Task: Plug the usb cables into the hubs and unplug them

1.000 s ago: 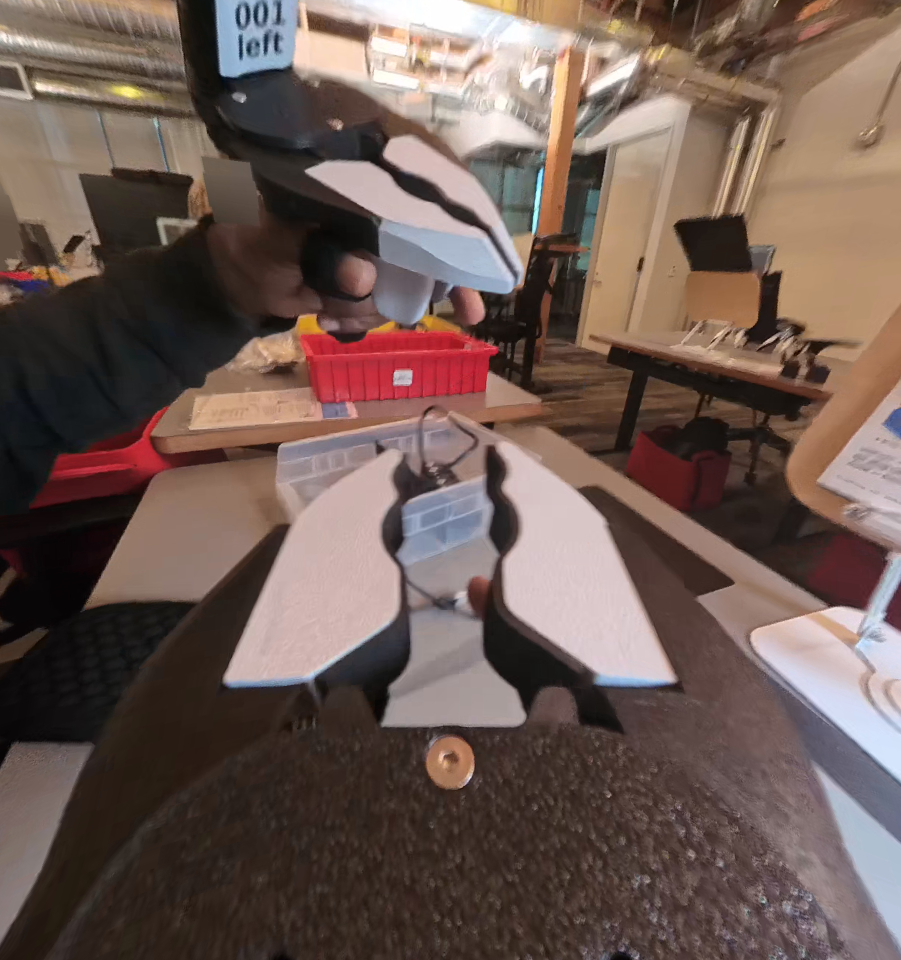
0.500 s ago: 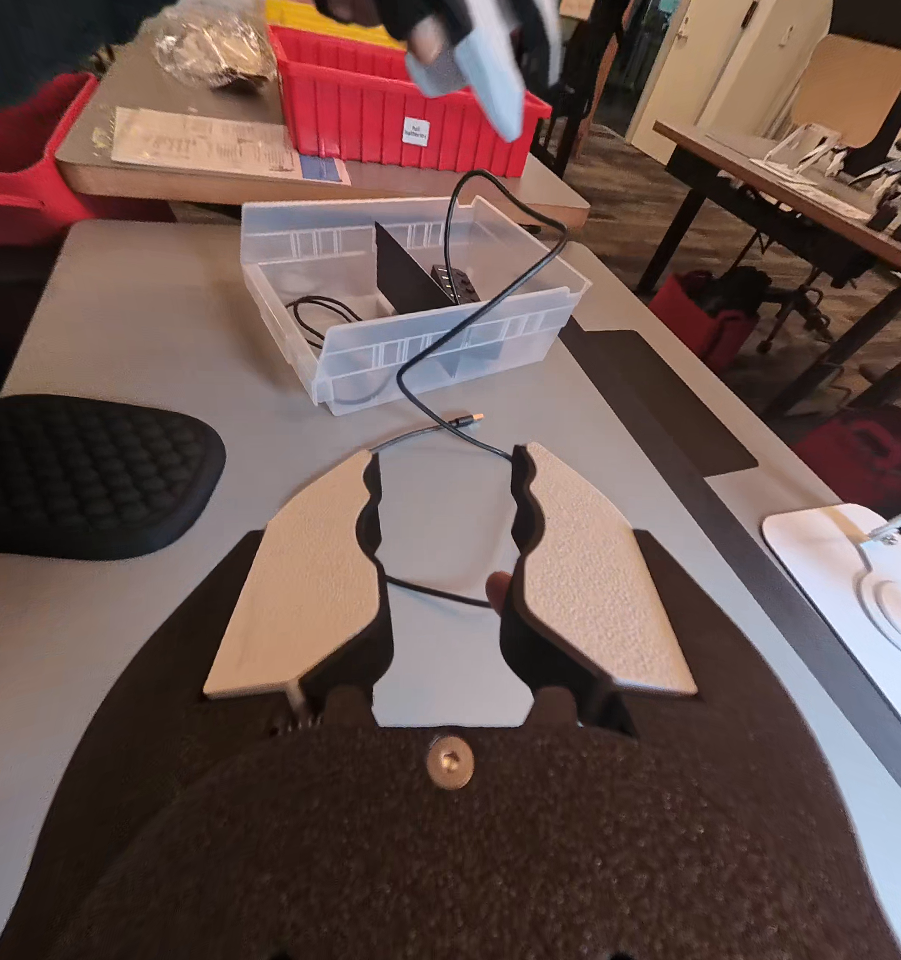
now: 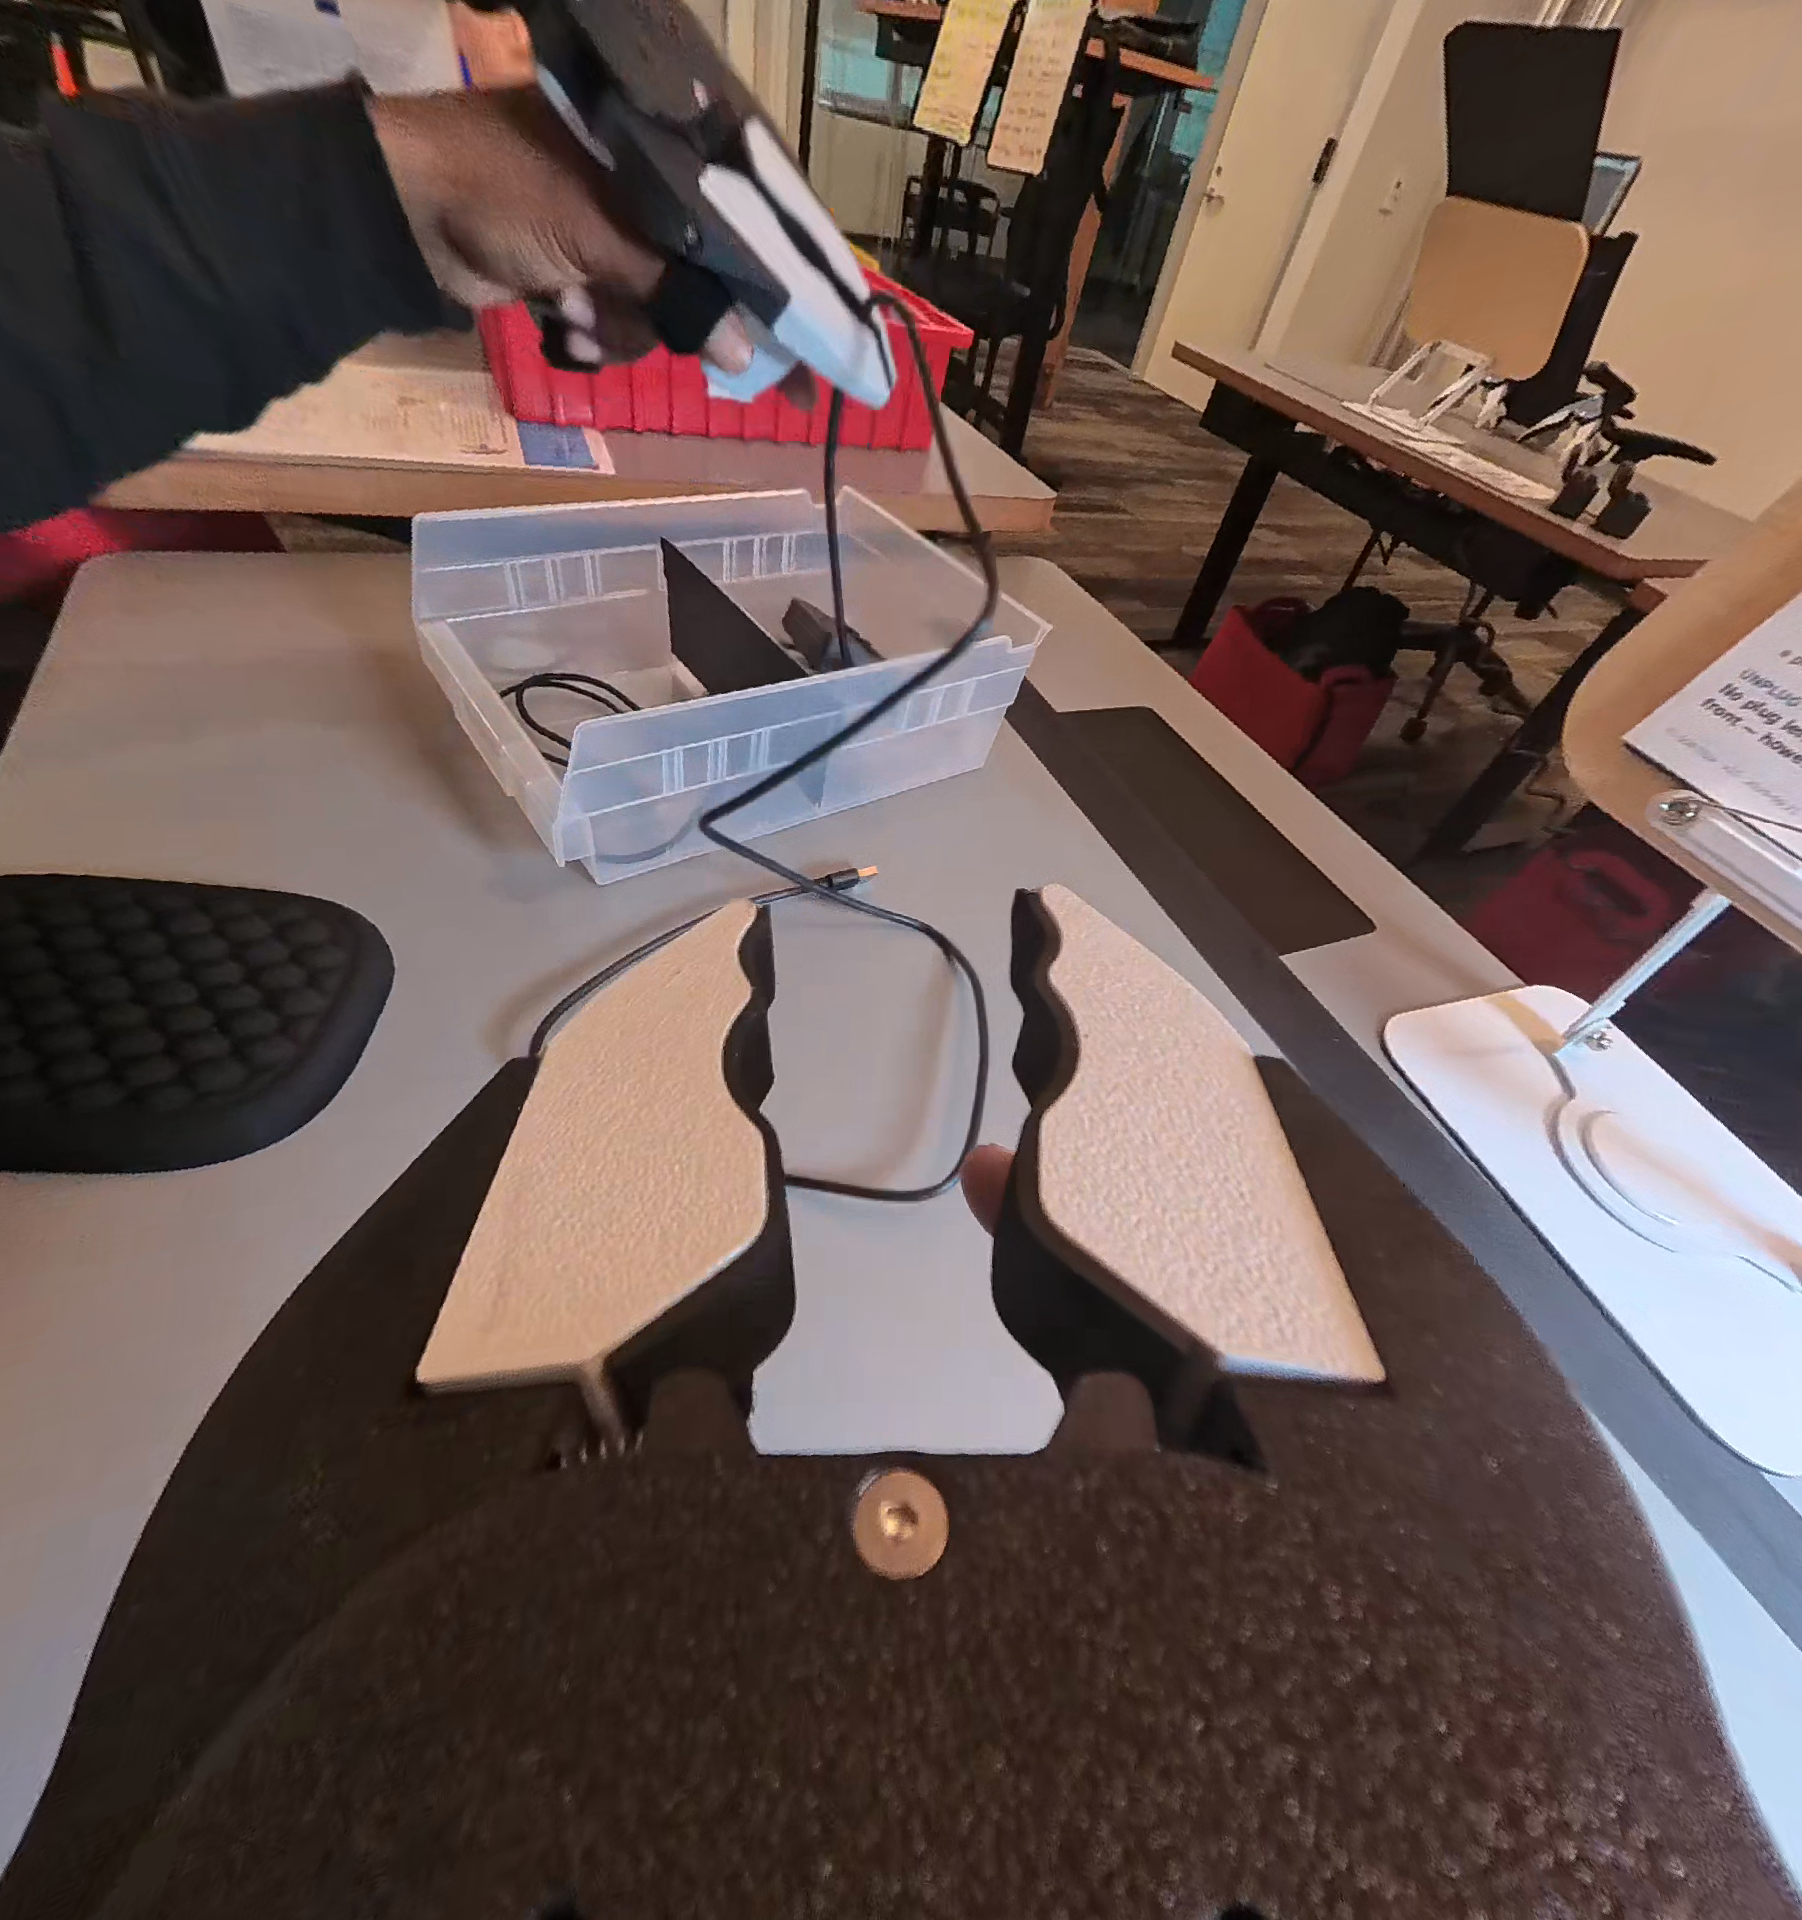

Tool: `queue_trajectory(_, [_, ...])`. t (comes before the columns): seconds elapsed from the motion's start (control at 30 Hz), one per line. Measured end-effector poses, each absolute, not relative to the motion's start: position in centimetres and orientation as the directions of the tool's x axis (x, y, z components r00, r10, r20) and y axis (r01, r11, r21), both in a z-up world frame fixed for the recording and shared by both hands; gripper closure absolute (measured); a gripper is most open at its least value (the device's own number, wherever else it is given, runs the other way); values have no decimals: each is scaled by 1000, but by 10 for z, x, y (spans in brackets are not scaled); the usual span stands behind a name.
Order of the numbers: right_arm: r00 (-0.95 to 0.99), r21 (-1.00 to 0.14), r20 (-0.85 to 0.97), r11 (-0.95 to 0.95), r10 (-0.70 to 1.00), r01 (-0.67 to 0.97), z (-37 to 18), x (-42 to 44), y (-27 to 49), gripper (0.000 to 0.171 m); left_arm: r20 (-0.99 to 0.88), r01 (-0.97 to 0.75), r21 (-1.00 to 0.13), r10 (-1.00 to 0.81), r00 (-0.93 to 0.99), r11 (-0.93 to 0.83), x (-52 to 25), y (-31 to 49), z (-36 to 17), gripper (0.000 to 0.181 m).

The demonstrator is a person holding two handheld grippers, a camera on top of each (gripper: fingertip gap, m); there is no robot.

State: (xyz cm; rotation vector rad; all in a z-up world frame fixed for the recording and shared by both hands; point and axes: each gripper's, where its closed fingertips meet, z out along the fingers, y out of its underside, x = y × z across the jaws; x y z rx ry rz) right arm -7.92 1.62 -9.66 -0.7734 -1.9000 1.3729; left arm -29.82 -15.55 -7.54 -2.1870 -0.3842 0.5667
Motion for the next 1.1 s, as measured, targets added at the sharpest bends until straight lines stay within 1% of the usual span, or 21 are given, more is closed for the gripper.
queue_trajectory(0.03, [-606, -961, 161, 263, 779, 83, -94, -79, 16, 127, -323, 27, -784, 444, 836, -620, -293, -146, -58, 177])
queue_trajectory(0.13, [-603, -967, 145, 242, 785, 83, -87, -80, 11, 127, -455, -118, -776, 421, 785, -620, -272, -116, -11, 177])
queue_trajectory(0.23, [-579, -963, 179, 263, 796, 63, -76, -79, 9, 127, -504, -220, -799, 424, 752, -560, -247, -91, 35, 177])
queue_trajectory(0.33, [-522, -966, 203, 256, 828, 30, -52, -74, 15, 126, -519, -288, -809, 394, 758, -512, -216, -68, 60, 177])
queue_trajectory(0.47, [-470, -975, 201, 224, 860, -7, -20, -56, 27, 126, -518, -352, -826, 344, 783, -440, -174, -41, 69, 177])
queue_trajectory(0.53, [-485, -974, 200, 228, 852, 0, -16, -46, 24, 126, -502, -358, -836, 316, 805, -416, -158, -27, 63, 177])
queue_trajectory(0.63, [-487, -958, 259, 287, 834, -18, -13, -35, 12, 130, -472, -359, -853, 267, 840, -378, -135, -6, 47, 177])
queue_trajectory(0.73, [-506, -939, 295, 345, 811, 5, -22, -33, 1, 132, -428, -344, -878, 225, 875, -332, -116, 11, 32, 178])
queue_trajectory(0.83, [-546, -938, 255, 341, 798, 61, -41, -40, -9, 133, -376, -318, -908, 195, 906, -273, -99, 25, 24, 177])
queue_trajectory(0.97, [-489, -908, 283, 395, 825, 140, -81, -71, -2, 130, -348, -304, -923, 177, 921, -234, -87, 36, 26, 178])
queue_trajectory(1.03, [-499, -901, 255, 391, 828, 189, -104, -83, 1, 128, -335, -298, -931, 168, 927, -212, -81, 40, 29, 178])
queue_trajectory(1.07, [-518, -894, 240, 395, 821, 211, -115, -87, 1, 129, -319, -290, -937, 146, 936, -193, -75, 41, 31, 177])
queue_trajectory(1.1, [-520, -880, 253, 417, 816, 226, -124, -90, 4, 136, -307, -282, -943, 132, 943, -178, -70, 42, 33, 177])
